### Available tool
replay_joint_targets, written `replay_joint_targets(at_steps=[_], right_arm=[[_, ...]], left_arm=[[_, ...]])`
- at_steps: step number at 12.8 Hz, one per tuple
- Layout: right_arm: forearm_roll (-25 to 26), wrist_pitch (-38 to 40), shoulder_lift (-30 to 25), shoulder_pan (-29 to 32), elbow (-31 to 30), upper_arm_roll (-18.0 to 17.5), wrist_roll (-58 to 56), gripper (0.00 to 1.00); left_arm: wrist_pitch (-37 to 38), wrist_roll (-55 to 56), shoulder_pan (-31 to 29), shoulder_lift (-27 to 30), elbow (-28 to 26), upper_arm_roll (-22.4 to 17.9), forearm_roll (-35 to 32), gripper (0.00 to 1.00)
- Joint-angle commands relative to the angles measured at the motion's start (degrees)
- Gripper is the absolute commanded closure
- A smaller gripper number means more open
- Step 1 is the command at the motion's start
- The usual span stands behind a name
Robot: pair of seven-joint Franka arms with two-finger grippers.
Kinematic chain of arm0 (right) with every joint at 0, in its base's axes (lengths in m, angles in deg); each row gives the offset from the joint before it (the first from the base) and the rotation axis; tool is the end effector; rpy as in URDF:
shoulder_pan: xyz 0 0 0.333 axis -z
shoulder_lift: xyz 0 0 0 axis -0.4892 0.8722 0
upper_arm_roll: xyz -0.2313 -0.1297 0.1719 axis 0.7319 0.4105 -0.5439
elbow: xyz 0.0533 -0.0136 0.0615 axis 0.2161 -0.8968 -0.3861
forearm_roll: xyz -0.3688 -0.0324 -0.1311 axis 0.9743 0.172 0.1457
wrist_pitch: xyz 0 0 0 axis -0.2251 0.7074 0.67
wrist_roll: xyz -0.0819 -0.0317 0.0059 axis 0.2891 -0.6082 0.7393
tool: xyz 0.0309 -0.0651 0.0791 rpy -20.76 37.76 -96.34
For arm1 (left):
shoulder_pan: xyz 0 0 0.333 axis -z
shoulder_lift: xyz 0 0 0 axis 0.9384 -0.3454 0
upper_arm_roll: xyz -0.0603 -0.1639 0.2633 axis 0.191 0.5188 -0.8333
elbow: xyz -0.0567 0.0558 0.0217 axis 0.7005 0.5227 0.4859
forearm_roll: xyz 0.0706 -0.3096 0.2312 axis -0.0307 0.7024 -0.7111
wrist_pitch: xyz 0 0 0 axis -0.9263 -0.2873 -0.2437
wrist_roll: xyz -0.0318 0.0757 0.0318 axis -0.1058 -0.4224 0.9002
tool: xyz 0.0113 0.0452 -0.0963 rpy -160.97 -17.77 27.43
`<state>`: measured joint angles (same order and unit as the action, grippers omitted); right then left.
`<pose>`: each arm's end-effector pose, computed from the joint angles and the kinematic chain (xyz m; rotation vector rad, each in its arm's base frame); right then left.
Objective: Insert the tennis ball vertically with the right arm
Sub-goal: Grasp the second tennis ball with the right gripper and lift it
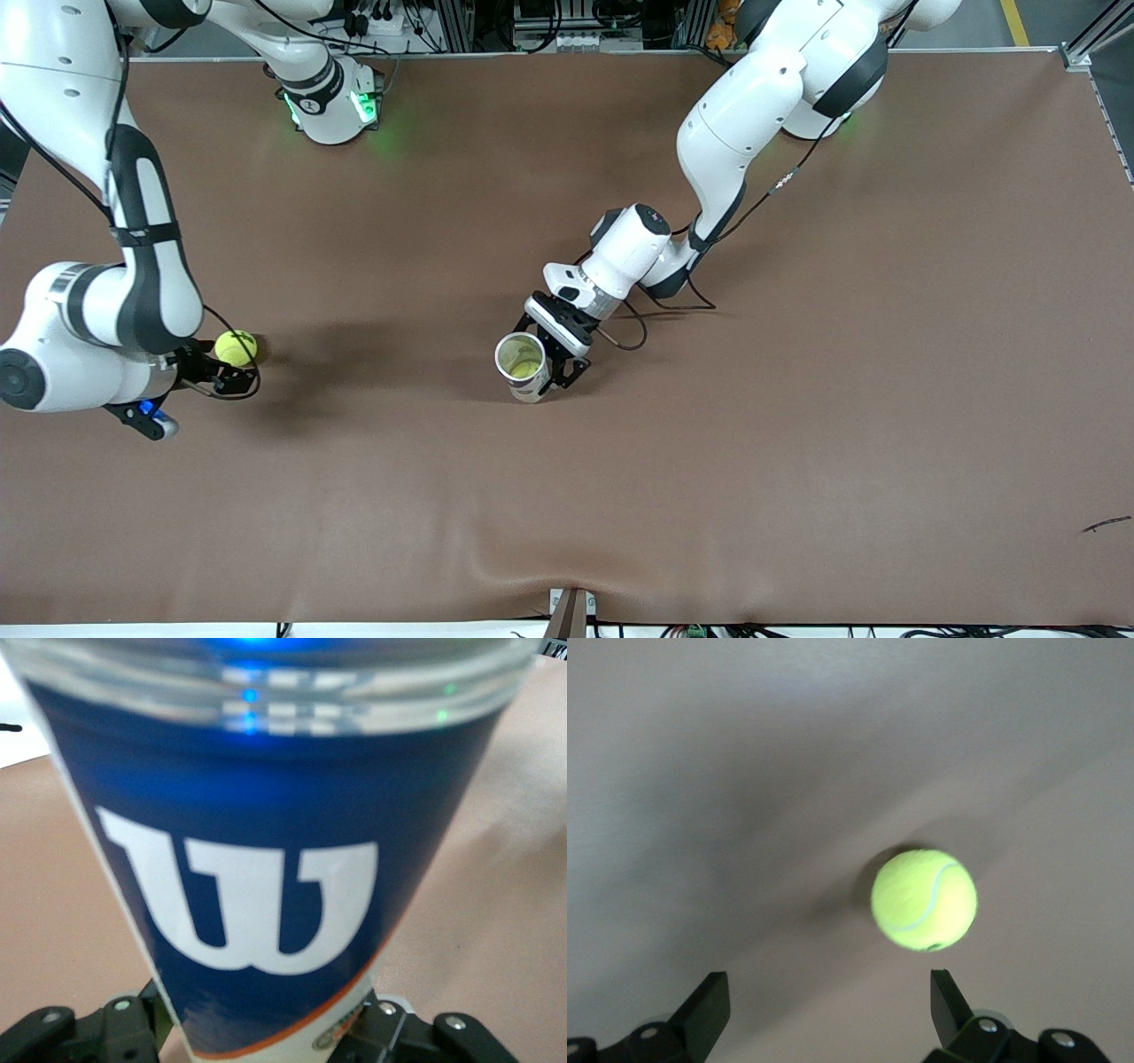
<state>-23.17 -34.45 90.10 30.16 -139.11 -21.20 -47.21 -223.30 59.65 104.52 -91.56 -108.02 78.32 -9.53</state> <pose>0.6431 -0.0680 0.2599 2.9272 -0.8455 -0.4978 0.5141 -0.5093 0.1676 2.3166 -0.8609 1.1367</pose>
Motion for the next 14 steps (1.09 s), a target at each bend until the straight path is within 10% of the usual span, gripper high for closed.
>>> replay_joint_targets(at_steps=[1, 8, 14], right_arm=[[2.3, -7.3, -1.6, 2.6, -7.3, -1.3, -2.4, 0.00], [2.3, -12.4, -1.3, 5.8, -12.5, -1.4, -8.6, 0.00], [2.3, -13.9, -2.5, 5.5, -14.4, -1.4, -8.7, 0.42]], left_arm=[[-0.5, -0.3, 0.3, 0.3, -0.2, -0.3, 0.2, 0.24], [-0.5, -0.3, 0.3, 0.4, 0.0, -0.3, 0.1, 0.24], [-0.5, -0.3, 0.3, 0.4, 0.3, -0.3, 0.1, 0.24]])
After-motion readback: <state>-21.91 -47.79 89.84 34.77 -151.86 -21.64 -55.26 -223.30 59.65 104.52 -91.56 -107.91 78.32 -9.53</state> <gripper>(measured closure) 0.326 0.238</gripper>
